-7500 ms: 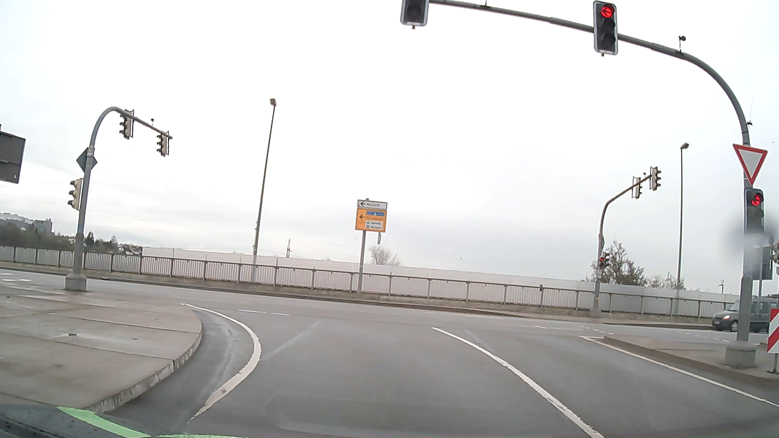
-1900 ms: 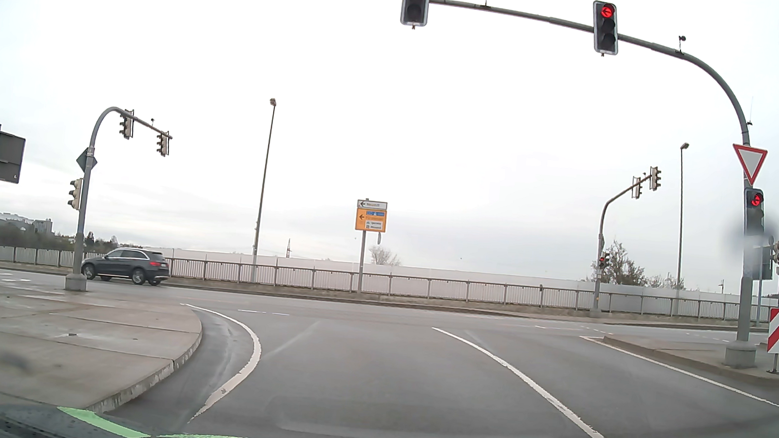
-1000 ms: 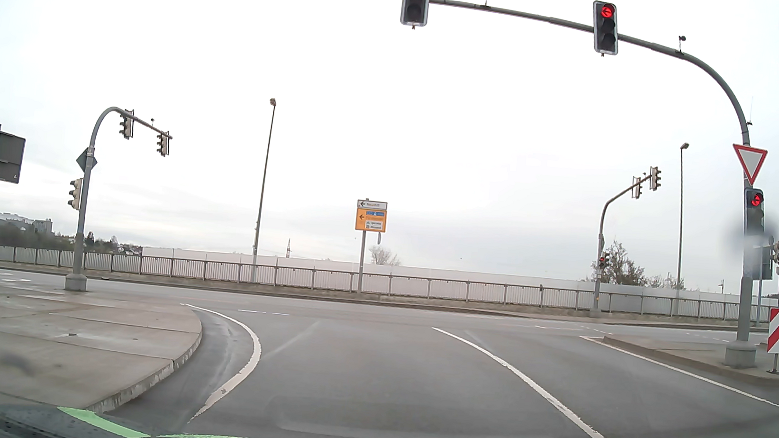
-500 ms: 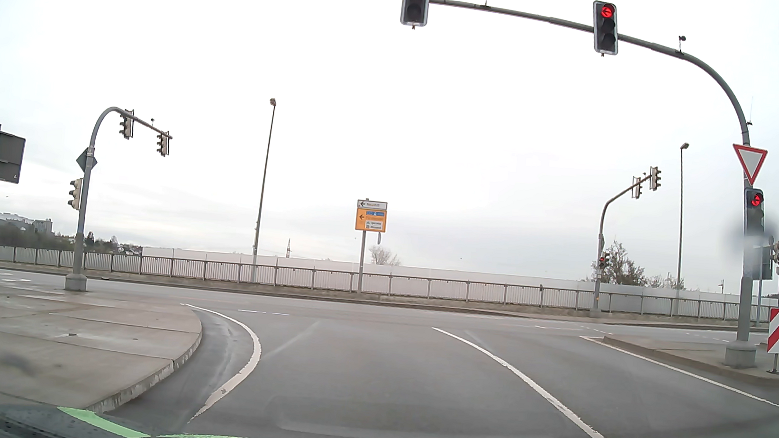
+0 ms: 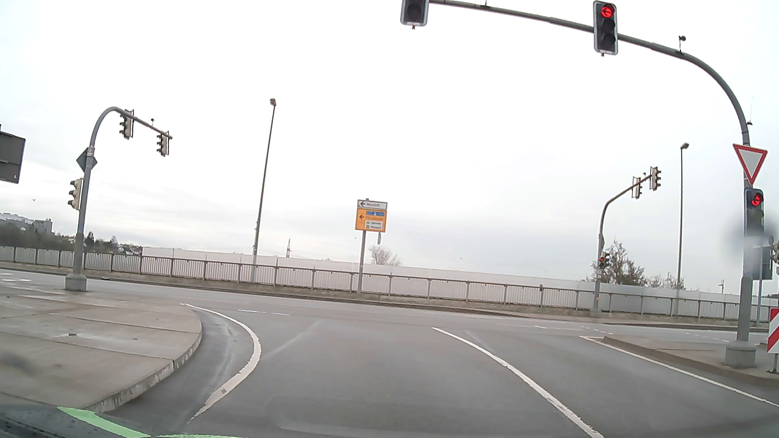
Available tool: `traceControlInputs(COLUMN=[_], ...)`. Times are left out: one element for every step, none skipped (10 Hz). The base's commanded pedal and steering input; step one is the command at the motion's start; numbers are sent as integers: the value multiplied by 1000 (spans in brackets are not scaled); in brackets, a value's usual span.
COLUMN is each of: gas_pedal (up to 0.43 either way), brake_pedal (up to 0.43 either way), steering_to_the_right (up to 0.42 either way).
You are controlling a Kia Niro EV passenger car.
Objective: Follow the waypoints while adhering to traffic rules and regulations
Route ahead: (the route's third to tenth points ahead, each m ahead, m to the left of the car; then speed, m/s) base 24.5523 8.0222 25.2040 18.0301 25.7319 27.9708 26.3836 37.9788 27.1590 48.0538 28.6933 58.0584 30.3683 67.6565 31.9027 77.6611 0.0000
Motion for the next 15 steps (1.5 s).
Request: traceControlInputs(gas_pedal=[0,0,0,0,0,0,0,0,0,0,0,0,0,0,0], brake_pedal=[384,378,384,378,384,384,378,378,378,384,384,384,378,378,372], steering_to_the_right=[-14,-14,-14,-14,-14,-14,-14,-14,-14,-14,-14,-14,-14,-14,-14])
